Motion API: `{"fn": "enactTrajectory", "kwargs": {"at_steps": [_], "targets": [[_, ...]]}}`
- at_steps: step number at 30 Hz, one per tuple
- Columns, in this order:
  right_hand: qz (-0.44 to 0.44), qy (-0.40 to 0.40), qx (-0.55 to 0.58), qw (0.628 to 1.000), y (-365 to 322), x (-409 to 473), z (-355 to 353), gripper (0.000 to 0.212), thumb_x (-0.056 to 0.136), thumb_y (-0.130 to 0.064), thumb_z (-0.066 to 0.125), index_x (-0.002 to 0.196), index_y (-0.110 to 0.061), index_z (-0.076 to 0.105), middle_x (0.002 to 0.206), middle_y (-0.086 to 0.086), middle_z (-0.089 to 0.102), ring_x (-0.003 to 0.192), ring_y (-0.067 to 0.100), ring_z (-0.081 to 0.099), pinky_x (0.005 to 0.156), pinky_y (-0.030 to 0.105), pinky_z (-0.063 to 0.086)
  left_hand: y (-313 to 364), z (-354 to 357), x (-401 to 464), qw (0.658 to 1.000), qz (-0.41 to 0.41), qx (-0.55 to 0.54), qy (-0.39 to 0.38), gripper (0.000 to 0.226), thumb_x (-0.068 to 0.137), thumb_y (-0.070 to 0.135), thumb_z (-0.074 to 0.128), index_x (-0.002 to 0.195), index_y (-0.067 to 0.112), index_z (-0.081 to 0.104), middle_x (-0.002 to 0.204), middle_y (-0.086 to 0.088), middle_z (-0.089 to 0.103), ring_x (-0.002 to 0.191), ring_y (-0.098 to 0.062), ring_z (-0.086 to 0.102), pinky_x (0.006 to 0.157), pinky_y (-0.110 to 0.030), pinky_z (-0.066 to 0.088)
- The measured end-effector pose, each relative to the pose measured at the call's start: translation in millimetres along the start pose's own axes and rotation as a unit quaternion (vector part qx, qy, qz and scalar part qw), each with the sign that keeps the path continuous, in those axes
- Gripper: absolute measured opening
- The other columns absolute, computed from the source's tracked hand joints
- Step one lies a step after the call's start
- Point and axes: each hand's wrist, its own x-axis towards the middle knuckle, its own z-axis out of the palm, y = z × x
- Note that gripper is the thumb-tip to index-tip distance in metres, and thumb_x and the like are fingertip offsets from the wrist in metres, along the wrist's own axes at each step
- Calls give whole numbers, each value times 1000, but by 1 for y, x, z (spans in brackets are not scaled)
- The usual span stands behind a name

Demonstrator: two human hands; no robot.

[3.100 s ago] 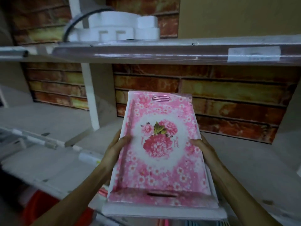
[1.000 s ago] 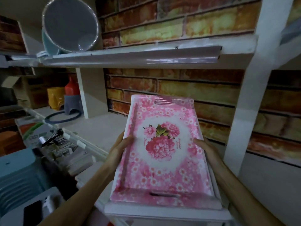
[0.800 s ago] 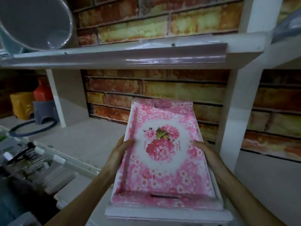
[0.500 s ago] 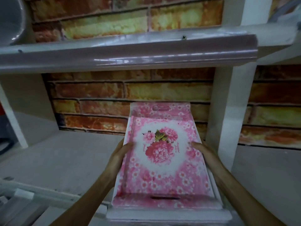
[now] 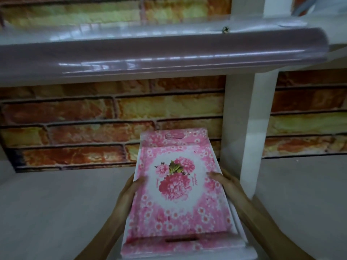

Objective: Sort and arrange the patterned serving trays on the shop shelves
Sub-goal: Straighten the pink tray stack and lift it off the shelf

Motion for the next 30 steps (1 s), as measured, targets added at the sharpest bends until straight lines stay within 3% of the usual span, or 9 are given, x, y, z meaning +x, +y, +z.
{"fn": "enactTrajectory", "kwargs": {"at_steps": [3,5,7,11,14,18,21,25,30], "targets": [[7,13,-4,1000,2,1,0,40,78,-20,77,116,-20,67,96,8,77,86,28,74,83,42,58,-1,2,0,1000,-6,-4,-6,33,95,1,50,127,2,52,124,-26,60,78,-18,69,54,-25,53],[11,21,-10,1000,3,1,1,31,78,-19,77,108,-21,70,94,7,77,85,29,74,85,44,57,-1,4,-11,999,7,-37,-30,29,93,13,57,122,9,57,111,-18,68,73,-17,73,56,-23,56],[14,26,-12,999,4,2,1,24,77,-19,78,99,-25,71,95,7,77,87,30,74,87,45,57,-5,2,-18,997,4,-57,-56,35,86,27,65,119,18,62,110,-11,71,85,-20,74,65,-28,58],[16,20,1,1000,5,2,2,25,80,-15,76,102,-23,70,91,7,78,82,28,75,70,35,60,-6,4,-1,1000,-11,-18,-5,26,92,12,57,118,10,57,111,-16,67,86,-27,70,59,-29,53],[18,18,10,1000,7,3,2,24,80,-14,75,103,-21,70,87,6,78,78,25,75,58,27,59,-1,10,3,999,-30,-5,11,35,93,7,57,127,1,52,121,-13,56,103,-28,59,69,-33,48],[26,8,5,1000,10,3,1,34,78,-18,78,111,-16,68,90,9,77,81,27,75,64,31,60,-5,4,-3,998,-53,-23,9,30,93,13,59,122,5,56,134,-24,54,111,-39,58,95,-48,45],[33,16,1,999,11,4,2,52,73,-21,83,121,-10,64,90,9,78,79,26,75,65,30,61,-7,2,-28,995,-57,-60,-54,63,67,47,79,121,19,64,119,-15,69,103,-36,67,96,-51,49],[39,15,-1,999,11,4,2,44,76,-21,81,117,-11,65,85,6,78,75,23,75,57,26,60,7,10,-56,997,-22,-53,-42,68,50,56,78,112,30,68,105,-4,75,97,-28,71,84,-43,55],[35,20,-1,999,10,5,1,15,81,-15,75,95,-20,71,77,3,78,68,19,75,54,23,58,16,15,-74,998,-6,-60,-15,34,81,37,68,114,28,67,99,-3,76,83,-22,75,65,-30,55]]}}
